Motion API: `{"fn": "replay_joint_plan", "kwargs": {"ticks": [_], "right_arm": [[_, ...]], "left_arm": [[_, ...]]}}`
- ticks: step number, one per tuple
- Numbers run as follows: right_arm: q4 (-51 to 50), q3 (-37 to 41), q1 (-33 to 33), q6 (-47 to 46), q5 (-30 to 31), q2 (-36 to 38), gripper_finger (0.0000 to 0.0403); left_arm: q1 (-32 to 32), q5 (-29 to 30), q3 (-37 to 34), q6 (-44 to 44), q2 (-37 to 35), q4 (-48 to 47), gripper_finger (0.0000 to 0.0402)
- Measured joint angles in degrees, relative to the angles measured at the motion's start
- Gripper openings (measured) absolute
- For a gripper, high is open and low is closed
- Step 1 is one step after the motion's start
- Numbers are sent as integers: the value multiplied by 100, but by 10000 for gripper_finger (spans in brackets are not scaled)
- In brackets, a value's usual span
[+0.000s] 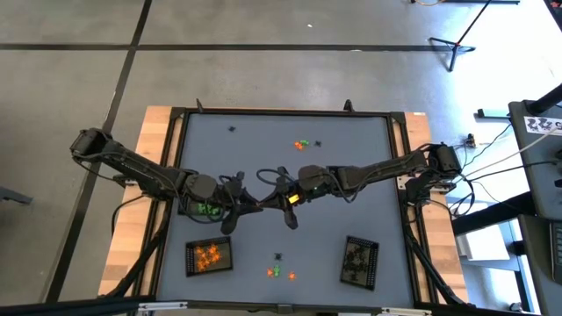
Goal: Sort Halloween decoration
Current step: Put the orange spider toy into the bottom left black bin
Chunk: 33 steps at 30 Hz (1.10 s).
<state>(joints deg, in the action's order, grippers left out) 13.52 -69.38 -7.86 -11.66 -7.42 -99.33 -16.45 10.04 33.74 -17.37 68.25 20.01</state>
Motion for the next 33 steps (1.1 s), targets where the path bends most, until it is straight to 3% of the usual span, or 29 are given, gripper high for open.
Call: {"fn": "replay_joint_plan", "kwargs": {"ticks": [3, 9, 17, 23, 33], "right_arm": [[0, 0, -2, 0, -8, 0, 7], [-21, 4, -7, 170, 128, -4, 18], [-9, 4, -162, 568, 386, 13, 118], [-116, 4, -146, 566, 452, 13, 172], [-214, 4, -155, 559, 590, 13, 179]], "left_arm": [[1, 2, 0, -1, 0, -4, 12], [-1, -9, 2, -4, -81, -321, 2], [-327, -70, -2, -633, -967, -2254, 1], [-1243, -230, -2, -1659, -1326, -3259, 0], [-3109, 30, -2, -2909, -564, -3518, 0]]}}
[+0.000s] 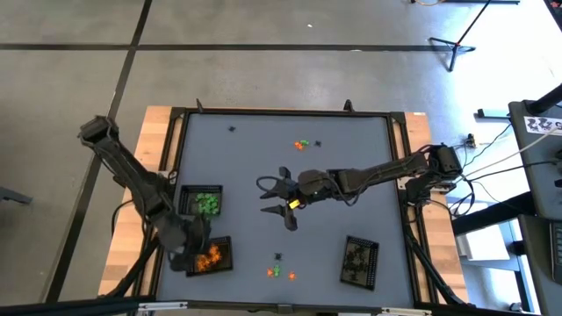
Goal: Sort Halloween decoration
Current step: Put the orange spider toy into the bottom left black bin
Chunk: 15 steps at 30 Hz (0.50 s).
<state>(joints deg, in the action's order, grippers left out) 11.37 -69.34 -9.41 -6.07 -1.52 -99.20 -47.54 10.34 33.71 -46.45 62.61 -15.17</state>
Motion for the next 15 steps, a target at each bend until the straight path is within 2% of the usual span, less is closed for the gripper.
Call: {"fn": "replay_joint_plan", "kwargs": {"ticks": [6, 15], "right_arm": [[0, 0, 2, -6, 4, -2, 179], [2, 0, 4, -6, 6, -4, 179]], "left_arm": [[-365, 4, 0, -452, 548, 20, 10], [-177, 62, 0, -345, 784, 17, 93]]}}
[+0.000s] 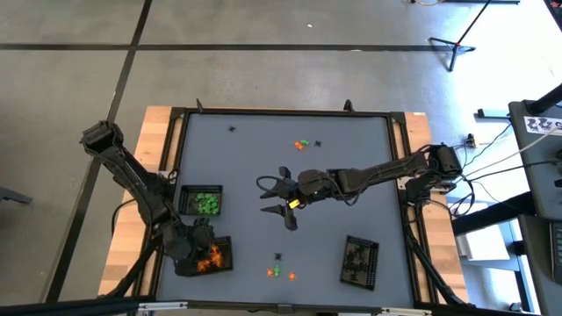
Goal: Sort Halloween decoration
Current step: Put the orange spider toy into the bottom left black bin, then put the black spider toy into the bottom right black bin
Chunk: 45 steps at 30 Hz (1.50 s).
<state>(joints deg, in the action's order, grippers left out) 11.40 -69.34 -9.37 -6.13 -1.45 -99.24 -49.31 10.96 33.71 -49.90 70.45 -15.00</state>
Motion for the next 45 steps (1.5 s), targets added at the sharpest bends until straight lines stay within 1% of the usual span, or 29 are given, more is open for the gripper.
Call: {"fn": "replay_joint_plan", "kwargs": {"ticks": [2, 5, 8, 13, 15, 18, 21, 22, 25, 26, 27, 28, 29, 34, 39, 43, 45], "right_arm": [[0, 0, 0, 0, 2, 0, 179], [2, 0, 0, 0, 9, 0, 179], [2, 0, 0, 4, 199, 0, 179], [30, 0, 4, 61, 256, -1, 179], [89, -2, 4, 75, 258, 0, 179], [109, -4, 4, 214, 264, 0, 179], [103, -4, 2, 364, 454, 0, 179], [99, -4, 2, 399, 539, 2, 179], [76, -4, 2, 515, 740, 3, 179], [51, -4, 2, 518, 770, 5, 179], [17, -4, 2, 519, 797, 9, 179], [-24, -4, 2, 523, 810, 11, 179], [-91, -4, 2, 538, 843, 11, 179], [-461, -4, 0, 664, 899, 11, 179], [-706, -4, 2, 662, 1003, 11, 179], [-799, -4, 2, 663, 1005, 6, 179], [-808, -4, 1, 664, 1031, -1, 179]], "left_arm": [[123, -17, 0, 139, -4, 2, 104], [341, -35, 0, 238, -4, 0, 109], [637, -73, 0, 437, -7, -7, 109], [1260, -428, 0, 1186, -138, -59, 110], [1578, -455, 2, 1532, -289, -72, 110], [2108, -395, 151, 2126, -592, -343, 110], [2655, 28, 472, 2845, -917, -716, 110], [2826, 294, 570, 3089, -1013, -789, 110], [3367, 1377, 767, 3753, -1232, -952, 110], [3590, 1635, 808, 3990, -1280, -968, 110], [3854, 1745, 841, 4227, -1302, -983, 110], [4143, 1723, 850, 4450, -1309, -990, 110], [4475, 1568, 850, 4636, -1309, -1012, 110], [6319, 460, 853, 5090, -1103, -1031, 110], [7966, -118, 852, 5435, -723, -1012, 110], [8935, -607, 852, 5477, -179, -848, 110], [9262, -673, 852, 5499, 161, -733, 110]]}}
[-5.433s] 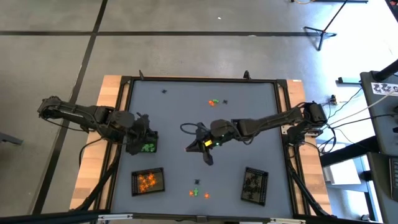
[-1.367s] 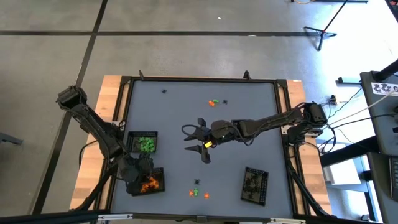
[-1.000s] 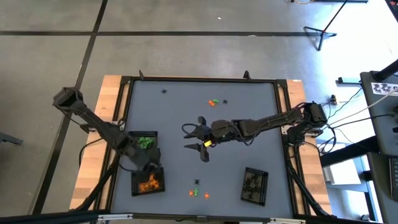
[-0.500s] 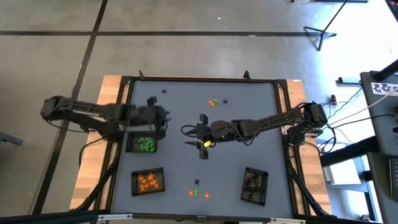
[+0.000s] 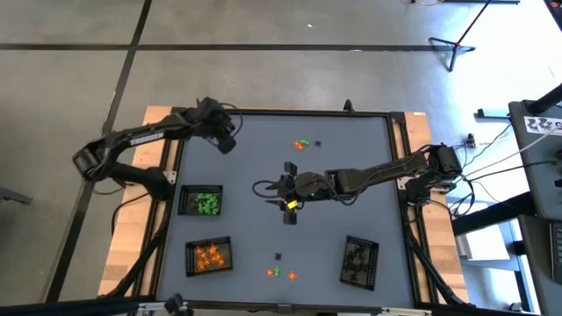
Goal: Sort Halloween decoration
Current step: Put the black spider toy into the bottom right black bin
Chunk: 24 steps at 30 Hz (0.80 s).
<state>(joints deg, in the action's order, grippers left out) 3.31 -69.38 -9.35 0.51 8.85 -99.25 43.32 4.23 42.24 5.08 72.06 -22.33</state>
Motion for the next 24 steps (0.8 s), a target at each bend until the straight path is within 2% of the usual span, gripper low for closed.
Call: {"fn": "replay_joint_plan", "kwargs": {"ticks": [8, 18, 24], "right_arm": [[-61, 0, 1, -1, 169, -3, 179], [-126, 0, 1, 0, 167, -10, 179], [-290, 0, 0, -7, 167, -12, 179]], "left_arm": [[681, 262, 205, -49, 1279, 339, 110], [761, 227, 1182, -131, 2543, 215, 110], [753, 222, 1353, -164, 3004, 24, 110]]}}
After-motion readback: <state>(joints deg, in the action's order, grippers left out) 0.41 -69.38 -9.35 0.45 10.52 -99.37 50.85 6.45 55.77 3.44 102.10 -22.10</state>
